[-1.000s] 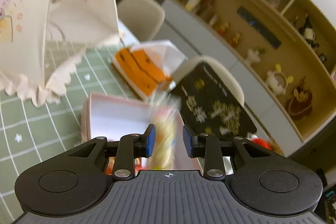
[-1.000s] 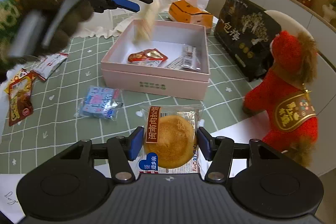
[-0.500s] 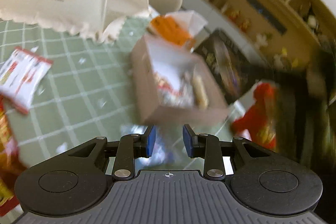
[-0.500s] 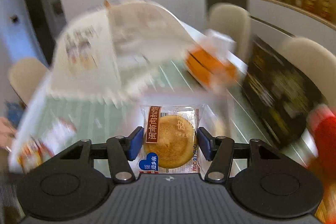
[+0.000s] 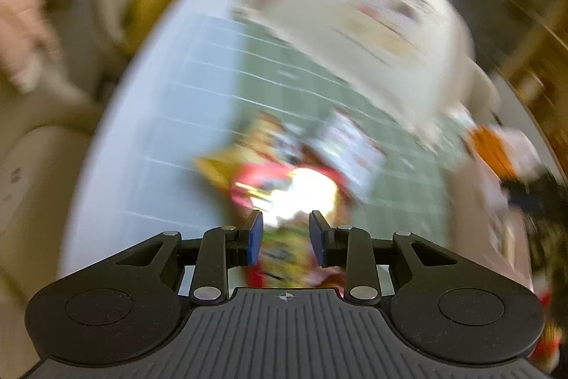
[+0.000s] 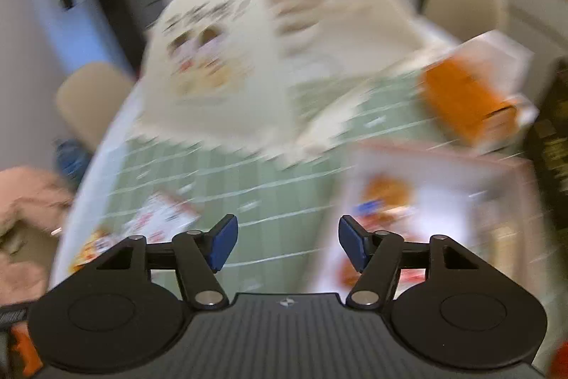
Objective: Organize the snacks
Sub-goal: 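Drop the round pastry packet into the pink box with the right gripper, then grasp the white Wangwang snack packet with the right gripper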
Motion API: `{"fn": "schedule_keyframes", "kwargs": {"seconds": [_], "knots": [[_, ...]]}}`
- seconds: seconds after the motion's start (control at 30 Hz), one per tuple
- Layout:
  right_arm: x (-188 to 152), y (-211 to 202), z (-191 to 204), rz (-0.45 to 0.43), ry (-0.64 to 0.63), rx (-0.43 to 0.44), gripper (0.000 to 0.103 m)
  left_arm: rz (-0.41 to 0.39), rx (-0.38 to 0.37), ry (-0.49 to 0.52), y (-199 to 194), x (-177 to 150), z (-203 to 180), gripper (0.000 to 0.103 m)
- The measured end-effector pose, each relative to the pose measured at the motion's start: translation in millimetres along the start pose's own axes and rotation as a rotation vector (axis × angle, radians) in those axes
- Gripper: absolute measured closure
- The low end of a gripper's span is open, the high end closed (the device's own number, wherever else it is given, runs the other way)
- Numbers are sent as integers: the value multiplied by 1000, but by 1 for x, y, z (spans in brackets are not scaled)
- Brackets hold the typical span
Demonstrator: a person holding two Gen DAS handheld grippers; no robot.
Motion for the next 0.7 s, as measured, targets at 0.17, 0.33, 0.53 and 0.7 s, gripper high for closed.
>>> {"fn": "schedule_keyframes", "kwargs": {"seconds": [0.17,0.33,0.53,0.7], "knots": [[-7,61,48,119,38,125,37,-8,44,-82,3,13,33,71],[-6,120,69,210,168,156,37,-22,36,-63,12,23,40,71],[-5,174,77,249,397,156,33,0,-1,-46,26,17,33,71],[1,198,103,255,308,98,16,27,-19,-19,30,4,29,71]]}}
Point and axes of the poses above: each gripper's, at about its wrist camera, not at the fingertips, and y roughly the way its jaws point, z to its left, x to its top, the point moved 4 cm from there along y, roughly the way its jaws point, and after that the axes turned 13 degrees about x, right-handed, at the moved point
